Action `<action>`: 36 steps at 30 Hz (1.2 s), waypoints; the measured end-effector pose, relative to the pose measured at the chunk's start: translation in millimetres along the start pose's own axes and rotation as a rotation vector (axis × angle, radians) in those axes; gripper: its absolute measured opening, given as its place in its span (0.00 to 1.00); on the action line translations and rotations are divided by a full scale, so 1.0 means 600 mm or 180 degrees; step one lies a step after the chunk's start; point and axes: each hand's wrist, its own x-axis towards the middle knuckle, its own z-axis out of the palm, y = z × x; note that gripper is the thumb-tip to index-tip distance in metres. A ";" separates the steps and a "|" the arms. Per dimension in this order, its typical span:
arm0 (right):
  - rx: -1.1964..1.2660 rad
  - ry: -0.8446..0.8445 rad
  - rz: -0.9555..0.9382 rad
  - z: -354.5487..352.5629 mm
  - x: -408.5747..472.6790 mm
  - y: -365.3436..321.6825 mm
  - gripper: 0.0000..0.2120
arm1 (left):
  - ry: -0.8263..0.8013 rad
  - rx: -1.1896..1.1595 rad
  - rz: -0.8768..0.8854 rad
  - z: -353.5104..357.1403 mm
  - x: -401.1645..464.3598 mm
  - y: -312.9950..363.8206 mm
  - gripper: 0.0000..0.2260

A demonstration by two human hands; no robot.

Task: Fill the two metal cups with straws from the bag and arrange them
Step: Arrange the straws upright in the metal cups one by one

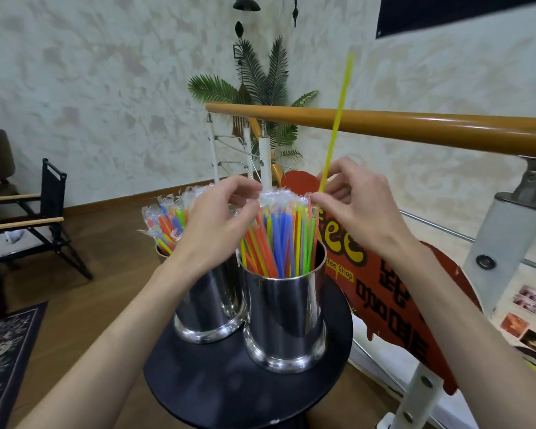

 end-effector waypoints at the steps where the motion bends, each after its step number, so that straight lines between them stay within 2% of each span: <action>1: 0.0291 -0.0138 0.0159 0.005 -0.003 -0.013 0.12 | 0.0056 0.0051 0.0094 0.003 -0.001 0.000 0.12; 3: 0.0597 -0.0588 0.0403 0.017 -0.009 -0.033 0.15 | 0.0168 -0.0037 0.0198 0.009 -0.002 0.006 0.17; 6: 0.0468 -0.1220 0.0475 0.038 -0.020 -0.044 0.16 | 0.0361 -0.0305 0.0287 0.017 -0.001 0.018 0.23; 10: 0.0256 -0.1575 0.0466 0.062 -0.030 -0.045 0.16 | 0.0590 -0.0509 0.0409 0.025 0.001 0.026 0.24; 13: 0.0095 -0.1954 0.0325 0.069 -0.033 -0.047 0.15 | 0.0726 -0.0393 0.0524 0.029 0.002 0.023 0.23; 15: 0.0068 -0.2132 0.0314 0.058 -0.028 -0.044 0.12 | 0.0652 -0.0242 0.0535 0.028 0.000 0.022 0.26; 17: -0.0031 -0.2037 0.0428 0.032 -0.017 -0.038 0.12 | 0.0465 0.0039 0.0570 0.027 -0.002 0.021 0.30; 20: -0.0380 -0.1555 0.0680 -0.008 -0.006 -0.029 0.09 | 0.0351 0.0617 0.0721 0.027 -0.006 0.017 0.25; 23: -0.0614 -0.1457 0.0826 -0.005 -0.010 -0.019 0.08 | 0.0269 0.0819 0.0624 0.029 -0.007 0.013 0.24; 27: -0.0721 -0.1419 0.1035 0.023 -0.016 -0.008 0.11 | 0.0222 0.0913 0.0492 0.032 -0.008 0.014 0.36; 28: -0.0759 -0.1377 0.1065 0.029 -0.016 -0.007 0.12 | 0.0186 0.1006 0.0487 0.032 -0.009 0.014 0.37; 32: -0.1057 -0.1263 0.1065 0.045 -0.019 -0.011 0.16 | -0.0028 0.1534 0.0535 0.029 -0.010 0.010 0.24; 36: -0.1348 -0.1126 0.1048 0.054 -0.022 -0.013 0.16 | -0.0016 0.1694 0.0554 0.032 -0.012 0.011 0.12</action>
